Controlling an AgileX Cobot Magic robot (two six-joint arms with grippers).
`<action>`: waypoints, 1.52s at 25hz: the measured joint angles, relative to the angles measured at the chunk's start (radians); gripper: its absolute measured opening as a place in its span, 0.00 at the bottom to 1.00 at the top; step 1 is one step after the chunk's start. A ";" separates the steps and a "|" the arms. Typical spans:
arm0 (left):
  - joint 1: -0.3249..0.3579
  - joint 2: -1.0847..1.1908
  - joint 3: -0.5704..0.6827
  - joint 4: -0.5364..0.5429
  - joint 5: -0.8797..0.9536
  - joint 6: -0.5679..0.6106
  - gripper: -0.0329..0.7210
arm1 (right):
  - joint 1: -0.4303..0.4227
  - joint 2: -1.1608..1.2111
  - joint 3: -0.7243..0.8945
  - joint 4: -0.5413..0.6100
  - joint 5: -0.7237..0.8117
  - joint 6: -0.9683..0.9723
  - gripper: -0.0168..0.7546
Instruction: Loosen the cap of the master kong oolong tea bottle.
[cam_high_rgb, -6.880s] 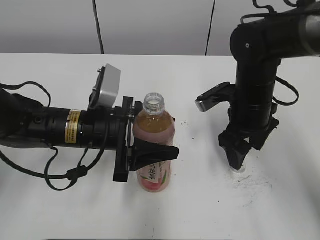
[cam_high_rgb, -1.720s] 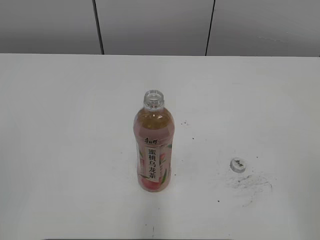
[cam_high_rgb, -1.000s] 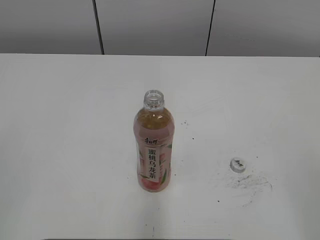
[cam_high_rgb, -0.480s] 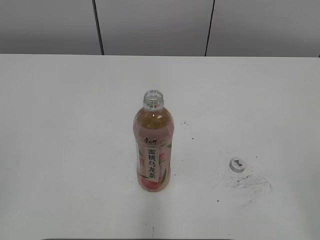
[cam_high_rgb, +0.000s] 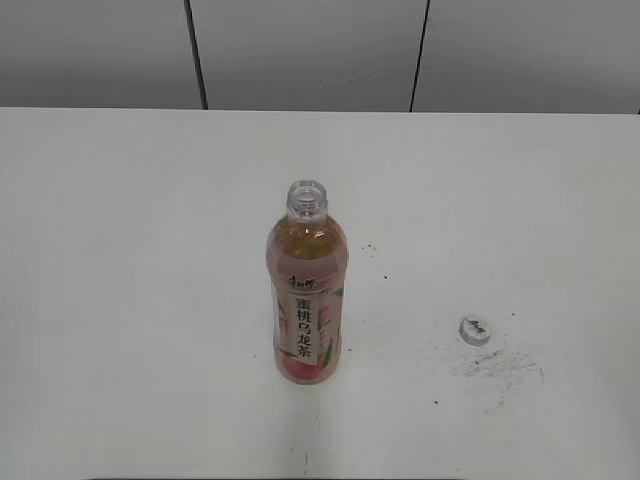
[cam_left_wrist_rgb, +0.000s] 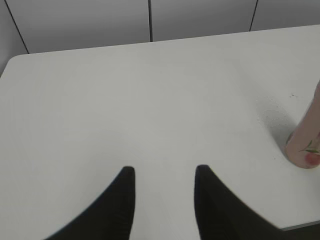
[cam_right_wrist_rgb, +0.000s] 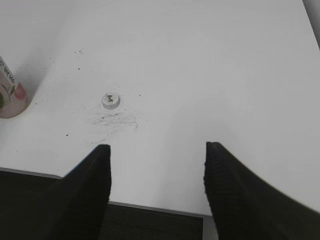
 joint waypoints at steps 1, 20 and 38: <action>-0.001 0.000 0.000 0.000 0.000 0.000 0.37 | -0.001 0.000 0.000 0.000 0.000 0.000 0.60; -0.002 0.000 0.000 0.000 0.000 0.000 0.36 | -0.081 0.000 0.000 0.000 0.000 0.000 0.60; 0.056 0.000 0.000 -0.063 0.000 0.000 0.36 | -0.081 0.000 0.000 0.000 0.000 0.000 0.60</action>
